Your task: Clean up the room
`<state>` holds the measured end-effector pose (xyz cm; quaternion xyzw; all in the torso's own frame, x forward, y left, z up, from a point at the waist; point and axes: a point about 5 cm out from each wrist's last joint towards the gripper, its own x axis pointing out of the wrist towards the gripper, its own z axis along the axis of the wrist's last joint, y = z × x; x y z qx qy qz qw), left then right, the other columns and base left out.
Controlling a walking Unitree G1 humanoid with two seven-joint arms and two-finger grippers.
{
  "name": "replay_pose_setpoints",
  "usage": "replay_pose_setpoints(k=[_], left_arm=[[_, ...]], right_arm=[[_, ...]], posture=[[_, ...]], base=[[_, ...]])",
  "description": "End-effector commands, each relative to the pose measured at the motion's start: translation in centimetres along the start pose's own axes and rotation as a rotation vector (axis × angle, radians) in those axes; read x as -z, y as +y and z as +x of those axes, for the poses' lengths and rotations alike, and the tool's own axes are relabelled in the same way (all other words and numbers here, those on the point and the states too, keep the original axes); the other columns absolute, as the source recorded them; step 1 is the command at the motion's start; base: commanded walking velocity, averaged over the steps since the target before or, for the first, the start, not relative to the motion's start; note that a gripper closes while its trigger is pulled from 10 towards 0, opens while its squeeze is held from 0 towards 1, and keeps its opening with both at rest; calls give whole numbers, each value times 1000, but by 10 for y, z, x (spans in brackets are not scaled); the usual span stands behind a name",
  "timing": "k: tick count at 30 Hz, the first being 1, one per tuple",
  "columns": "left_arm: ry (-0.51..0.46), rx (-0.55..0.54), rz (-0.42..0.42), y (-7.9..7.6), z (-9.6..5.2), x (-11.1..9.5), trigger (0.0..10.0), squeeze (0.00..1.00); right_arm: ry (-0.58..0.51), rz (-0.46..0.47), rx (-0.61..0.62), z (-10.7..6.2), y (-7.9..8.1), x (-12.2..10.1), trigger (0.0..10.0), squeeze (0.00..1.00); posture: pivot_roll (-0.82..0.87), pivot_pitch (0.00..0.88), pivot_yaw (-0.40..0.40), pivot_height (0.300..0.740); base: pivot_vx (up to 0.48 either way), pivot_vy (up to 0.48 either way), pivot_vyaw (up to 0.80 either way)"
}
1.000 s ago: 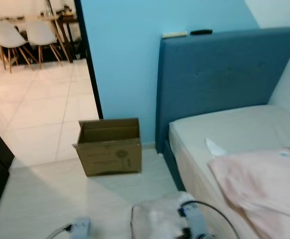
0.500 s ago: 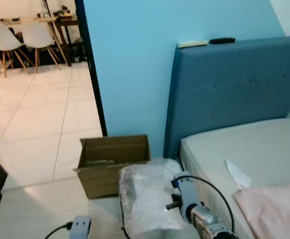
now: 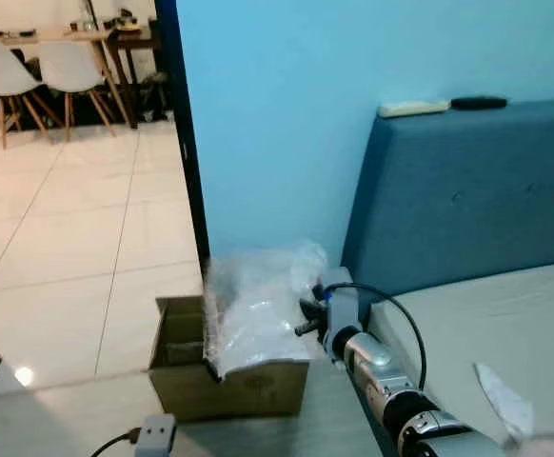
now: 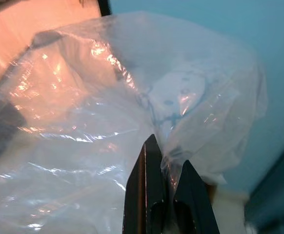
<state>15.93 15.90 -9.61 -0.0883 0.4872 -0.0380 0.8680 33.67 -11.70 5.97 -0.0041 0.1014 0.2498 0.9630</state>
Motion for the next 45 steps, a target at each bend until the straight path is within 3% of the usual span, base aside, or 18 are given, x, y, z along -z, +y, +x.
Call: replay_pose_setpoints(k=[1,5,6,7,10,13,16,19,20,21,22,23,27,33,35,39,40,45], left_arm=[[16,-10,-27,1,-1,5,10000,0],[18,-7,-30,0,-1,6,10000,0],[19,-7,-31,0,-1,7,10000,0],[21,-6,-35,-1,-1,8,10000,0],[22,-5,-36,-1,-1,9,10000,0],[27,-9,-40,0,-2,12,10000,0],[34,-13,-40,1,-3,16,10000,0],[36,-14,-40,2,-3,17,10000,0],[41,-15,-40,3,-4,19,10000,0],[41,-15,-40,3,-4,19,10000,0],[48,-17,-39,4,-5,23,10000,0],[48,-17,-39,4,-5,23,10000,0],[59,-20,-35,7,-7,29,10000,0],[71,-23,-23,12,-10,34,10000,0],[76,-27,-16,16,-12,37,10000,0],[81,-30,-11,20,-14,41,10000,0],[83,-32,-8,23,-17,45,10000,0],[84,-33,-9,27,-20,51,10000,0]], right_arm=[[-47,-10,-119,9,14,-14,10000,0],[66,-90,-242,11,31,-1,10000,0],[201,-171,-287,8,39,17,10000,0],[374,-194,-355,-1,49,44,10000,0],[422,-161,-381,-5,54,53,10000,0],[437,-40,-590,-12,76,61,10000,0],[445,24,-645,-14,79,62,10000,0],[456,29,-646,-15,79,64,10000,0],[523,-36,-514,-17,67,71,10000,0],[523,-36,-514,-17,67,71,10000,0],[597,-124,-251,-20,44,79,10000,0],[597,-124,-251,-20,44,79,10000,0],[561,-151,-26,-20,22,75,10000,0],[504,-132,92,-19,9,67,10000,0],[492,-82,179,-22,0,66,10000,0],[490,-33,238,-26,-5,68,10000,0],[472,10,205,-26,-2,69,10000,0],[463,11,165,-23,5,69,10000,0]], posture=[[-79,0,-29,736],[-78,0,-32,736],[-75,0,-36,736],[-71,0,-42,736],[-69,0,-44,736],[-60,0,-52,736],[-57,0,-53,736],[-55,0,-53,736],[-50,0,-54,736],[-50,0,-54,736],[-46,0,-52,736],[-46,0,-52,736],[-38,0,-43,736],[-23,19,-33,736],[-11,45,-26,736],[5,75,-22,736],[15,97,-22,736],[31,138,-22,736]], base=[[0,0,0],[0,0,0],[0,0,0],[0,0,0],[0,0,0],[0,0,0],[0,0,0],[0,0,0],[0,0,0],[0,0,0],[0,0,0],[0,0,0],[0,0,0],[0,0,0],[0,0,0],[0,0,0],[0,0,0],[0,0,0]])
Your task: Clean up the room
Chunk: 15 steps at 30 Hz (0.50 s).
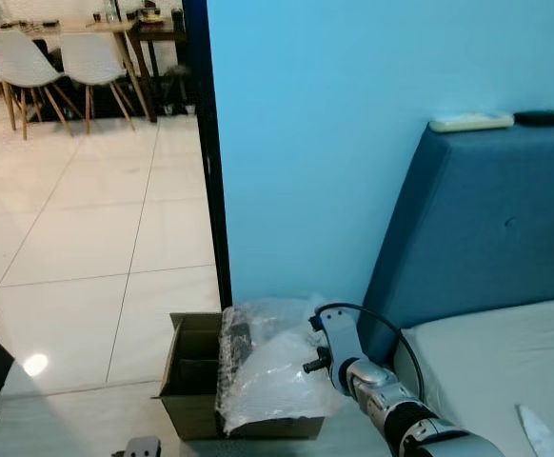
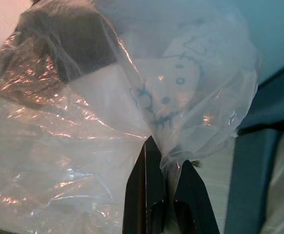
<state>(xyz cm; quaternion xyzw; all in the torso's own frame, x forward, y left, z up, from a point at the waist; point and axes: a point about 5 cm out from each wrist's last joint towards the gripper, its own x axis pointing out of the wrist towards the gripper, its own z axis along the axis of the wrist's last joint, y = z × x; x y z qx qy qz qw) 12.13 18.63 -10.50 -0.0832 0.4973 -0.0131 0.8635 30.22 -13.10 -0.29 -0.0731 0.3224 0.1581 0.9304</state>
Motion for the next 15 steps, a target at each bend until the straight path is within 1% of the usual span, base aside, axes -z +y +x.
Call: replay_pose_setpoints(k=[1,2,3,4,5,6,7,8,10,11,12,14,15], left_arm=[[67,16,11,-1,-4,19,10000,0],[67,16,11,-1,-4,19,10000,0],[72,14,9,0,-5,22,10000,0],[76,11,7,1,-6,25,10000,0],[76,11,7,1,-6,25,10000,0],[75,6,-2,2,-8,28,10000,0],[71,1,-10,4,-9,29,10000,0],[68,-3,-14,5,-9,30,10000,0],[68,-3,-14,5,-9,30,10000,0],[63,-4,-19,6,-10,30,10000,0],[63,-4,-19,6,-10,30,10000,0],[54,-5,-27,7,-10,30,10000,0],[49,-6,-33,7,-11,30,10000,0]], right_arm=[[-12,10,-17,1,5,-1,10000,0],[-12,10,-17,1,5,-1,10000,0],[-32,28,-32,2,9,-4,10000,0],[-70,86,-77,3,15,-11,10000,0],[-70,86,-77,3,15,-11,10000,0],[-118,143,-106,4,19,-21,10000,0],[-160,173,-108,5,19,-30,10000,263],[-184,187,-104,5,19,-36,10000,263],[-184,187,-104,5,19,-36,10000,263],[-204,176,-68,5,15,-43,10000,1000],[-204,176,-68,5,15,-43,10000,1000],[-241,135,28,4,3,-57,10000,1000],[-256,96,77,2,-4,-63,10000,1000]], posture=[[34,141,-23,736],[34,141,-23,736],[47,156,-24,736],[59,162,-28,736],[59,162,-28,736],[70,170,-34,736],[78,178,-41,736],[79,181,-41,736],[79,181,-41,736],[84,187,-42,736],[84,187,-42,736],[88,190,-44,736],[83,188,-46,736]], base=[[0,0,0],[0,0,0],[0,0,0],[0,0,0],[0,0,0],[0,0,0],[0,0,0],[0,0,0],[0,0,0],[0,0,0],[0,0,0],[0,0,0],[0,0,0]])
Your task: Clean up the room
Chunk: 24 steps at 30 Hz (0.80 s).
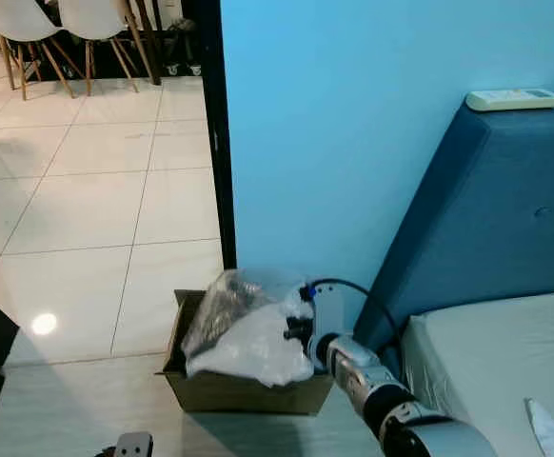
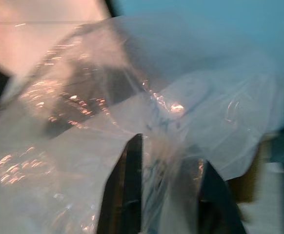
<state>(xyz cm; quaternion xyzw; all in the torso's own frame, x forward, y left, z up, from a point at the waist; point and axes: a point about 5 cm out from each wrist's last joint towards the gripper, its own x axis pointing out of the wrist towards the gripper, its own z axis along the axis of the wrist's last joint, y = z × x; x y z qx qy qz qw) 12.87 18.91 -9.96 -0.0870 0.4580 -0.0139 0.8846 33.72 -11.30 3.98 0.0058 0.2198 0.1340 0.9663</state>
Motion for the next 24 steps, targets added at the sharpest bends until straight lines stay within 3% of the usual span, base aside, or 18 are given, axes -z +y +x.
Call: replay_pose_setpoints(k=[1,2,5,9,12,15,17,19,21,24], left_arm=[[137,-20,-34,5,-13,39,10000,0],[137,-20,-34,5,-13,39,10000,0],[140,-22,-38,5,-14,40,10000,0],[144,-24,-41,3,-12,39,10000,0],[144,-23,-41,2,-11,39,10000,0],[130,-15,-43,-3,-6,30,10000,0],[130,-15,-43,-3,-6,30,10000,0],[112,-10,-46,-7,-1,19,10000,0],[112,-10,-46,-7,-1,19,10000,0],[107,-7,-45,-10,2,14,10000,0]], right_arm=[[-30,-112,103,0,-14,-11,10000,1000],[-30,-112,103,0,-14,-11,10000,1000],[-11,-249,201,-3,-27,-11,10000,1000],[61,-323,269,-10,-42,5,10000,1000],[81,-323,277,-13,-46,10,10000,1000],[157,-295,320,-23,-62,31,10000,1000],[157,-295,320,-23,-62,31,10000,1000],[144,-264,390,-32,-81,32,10000,1000],[144,-264,390,-32,-81,32,10000,1000],[93,-256,462,-37,-97,22,10000,1000]], posture=[[78,183,-49,736],[78,183,-49,736],[73,177,-50,736],[48,158,-52,736],[41,151,-51,736],[19,123,-52,736],[19,123,-52,736],[0,88,-54,736],[0,88,-54,736],[-22,59,-55,736]], base=[[0,0,0],[0,0,0],[0,0,0],[0,0,0],[0,0,0],[0,0,0],[0,0,0],[0,0,0],[0,0,0],[0,0,0]])
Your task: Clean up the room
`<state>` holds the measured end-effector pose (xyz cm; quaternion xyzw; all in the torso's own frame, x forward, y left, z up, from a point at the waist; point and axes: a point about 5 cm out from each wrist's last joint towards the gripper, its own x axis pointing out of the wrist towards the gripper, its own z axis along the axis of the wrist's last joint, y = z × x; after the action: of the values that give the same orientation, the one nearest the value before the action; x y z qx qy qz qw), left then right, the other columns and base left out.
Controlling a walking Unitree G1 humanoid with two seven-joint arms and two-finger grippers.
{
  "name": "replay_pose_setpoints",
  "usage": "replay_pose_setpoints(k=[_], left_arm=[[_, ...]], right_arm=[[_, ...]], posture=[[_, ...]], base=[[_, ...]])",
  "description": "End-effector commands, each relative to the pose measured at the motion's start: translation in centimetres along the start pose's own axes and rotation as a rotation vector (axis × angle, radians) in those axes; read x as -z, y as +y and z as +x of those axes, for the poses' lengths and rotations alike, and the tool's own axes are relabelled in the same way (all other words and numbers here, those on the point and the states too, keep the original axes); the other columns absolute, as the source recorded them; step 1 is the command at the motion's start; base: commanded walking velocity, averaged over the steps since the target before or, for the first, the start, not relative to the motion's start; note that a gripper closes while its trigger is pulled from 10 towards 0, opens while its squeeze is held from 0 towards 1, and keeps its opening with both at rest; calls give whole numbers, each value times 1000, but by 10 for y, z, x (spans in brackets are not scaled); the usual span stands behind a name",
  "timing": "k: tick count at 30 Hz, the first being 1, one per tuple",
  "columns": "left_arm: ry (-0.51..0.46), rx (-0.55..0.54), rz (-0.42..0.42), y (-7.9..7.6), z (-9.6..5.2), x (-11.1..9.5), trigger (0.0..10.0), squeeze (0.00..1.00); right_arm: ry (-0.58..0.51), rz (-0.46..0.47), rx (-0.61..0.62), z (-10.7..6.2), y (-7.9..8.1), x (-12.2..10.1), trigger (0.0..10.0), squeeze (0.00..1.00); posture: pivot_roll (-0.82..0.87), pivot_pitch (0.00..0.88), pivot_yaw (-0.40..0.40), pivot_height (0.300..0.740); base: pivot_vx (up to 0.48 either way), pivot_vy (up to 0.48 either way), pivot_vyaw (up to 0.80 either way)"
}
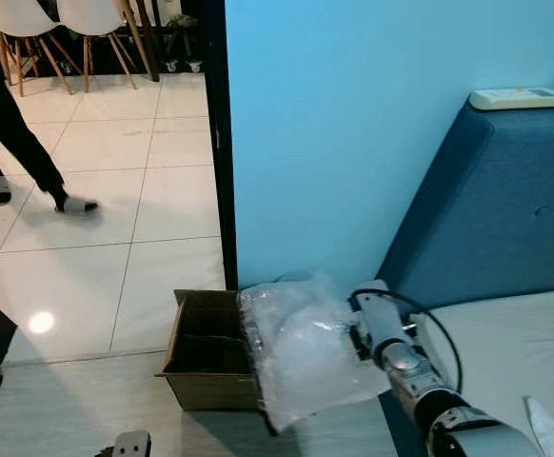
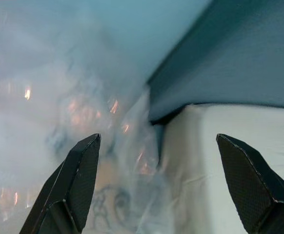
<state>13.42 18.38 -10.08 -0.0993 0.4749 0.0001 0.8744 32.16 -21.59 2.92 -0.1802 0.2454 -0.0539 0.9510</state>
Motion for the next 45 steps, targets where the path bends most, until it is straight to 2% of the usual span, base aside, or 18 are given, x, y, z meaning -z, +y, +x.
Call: replay_pose_setpoints(k=[1,4,5,7,8,9,10,11,14,19,22,25,26,30,34,38,41,45], left_arm=[[72,10,-4,-6,-1,16,10000,0],[72,12,-2,-8,0,14,10000,0],[75,14,1,-9,0,13,10000,0],[75,18,3,-12,2,11,10000,0],[75,18,3,-12,2,11,10000,0],[74,19,2,-13,2,10,10000,0],[71,19,-2,-14,3,8,10000,0],[68,17,-9,-14,3,7,10000,0],[68,15,-14,-15,4,7,10000,0],[72,10,-20,-14,3,9,10000,0],[84,3,-22,-12,1,14,10000,0],[87,1,-21,-11,1,14,10000,0],[89,-2,-18,-9,1,14,10000,0],[89,-4,-15,-7,0,13,10000,0],[86,-6,-11,-5,0,12,10000,0],[84,-6,-11,-4,0,12,10000,0],[83,-7,-8,-3,0,12,10000,0],[91,-13,1,3,-3,16,10000,0]], right_arm=[[-28,71,26,0,-8,-1,10000,1000],[-43,107,30,0,-13,-3,10000,1000],[-38,184,-25,0,-9,-2,10000,827],[8,307,-192,-3,13,7,10000,129],[8,307,-192,-3,13,7,10000,129],[25,339,-251,-5,22,10,10000,129],[60,359,-306,-8,32,15,10000,0],[104,367,-357,-11,44,20,10000,0],[140,322,-360,-12,48,25,10000,0],[192,293,-301,-13,44,35,10000,0],[341,168,-290,-21,42,62,10000,0],[367,159,-295,-23,43,67,10000,0],[424,175,-340,-29,52,76,10000,0],[480,160,-418,-37,64,85,10000,0],[579,115,-549,-52,88,100,10000,0],[586,98,-555,-54,90,101,10000,0],[529,124,-561,-52,99,92,10000,0],[474,98,-547,-49,106,83,10000,0]], posture=[[-39,38,-55,736],[-42,35,-55,736],[-51,25,-57,736],[-53,15,-65,736],[-53,15,-65,736],[-52,13,-67,736],[-49,8,-72,736],[-46,4,-77,736],[-43,3,-78,736],[-41,0,-81,736],[-41,2,-72,736],[-41,5,-70,736],[-41,8,-63,736],[-39,14,-57,736],[-29,21,-51,736],[-29,21,-51,736],[-7,34,-41,736],[11,54,-33,736]], base=[[0,0,0],[0,0,0],[0,0,0],[0,0,0],[0,0,0],[0,0,0],[0,0,0],[0,0,0],[0,0,0],[0,0,0],[0,0,0],[0,0,0],[0,0,0],[0,0,0],[0,0,0],[0,0,0],[0,0,0],[0,0,0]])
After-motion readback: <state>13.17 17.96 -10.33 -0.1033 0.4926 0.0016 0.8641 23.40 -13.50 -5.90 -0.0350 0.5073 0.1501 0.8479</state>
